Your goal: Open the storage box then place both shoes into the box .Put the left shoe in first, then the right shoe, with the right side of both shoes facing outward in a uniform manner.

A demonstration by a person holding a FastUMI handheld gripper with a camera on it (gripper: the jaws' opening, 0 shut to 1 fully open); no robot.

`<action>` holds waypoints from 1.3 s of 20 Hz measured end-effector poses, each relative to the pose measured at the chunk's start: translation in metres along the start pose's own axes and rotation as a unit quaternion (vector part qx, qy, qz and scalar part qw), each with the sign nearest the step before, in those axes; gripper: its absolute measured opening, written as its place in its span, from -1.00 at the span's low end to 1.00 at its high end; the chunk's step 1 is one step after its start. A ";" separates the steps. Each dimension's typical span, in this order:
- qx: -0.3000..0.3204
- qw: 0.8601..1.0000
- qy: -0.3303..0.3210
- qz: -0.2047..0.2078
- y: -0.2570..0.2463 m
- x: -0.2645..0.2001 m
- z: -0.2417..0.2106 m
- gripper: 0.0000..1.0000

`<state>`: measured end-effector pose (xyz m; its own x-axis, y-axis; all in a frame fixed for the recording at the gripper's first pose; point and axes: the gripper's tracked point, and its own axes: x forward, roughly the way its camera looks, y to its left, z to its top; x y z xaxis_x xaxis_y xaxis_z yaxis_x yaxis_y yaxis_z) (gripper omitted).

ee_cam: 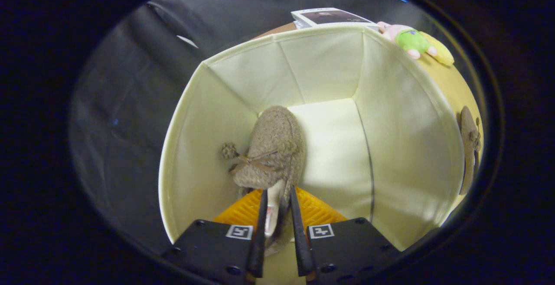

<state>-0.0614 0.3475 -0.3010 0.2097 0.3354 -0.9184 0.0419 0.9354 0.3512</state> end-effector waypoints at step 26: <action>-0.182 0.941 -0.285 -0.023 -0.210 -0.198 0.084 1.00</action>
<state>-0.0294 0.0757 -0.1779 0.7094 0.2753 -0.6488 -0.2510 0.9589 0.1324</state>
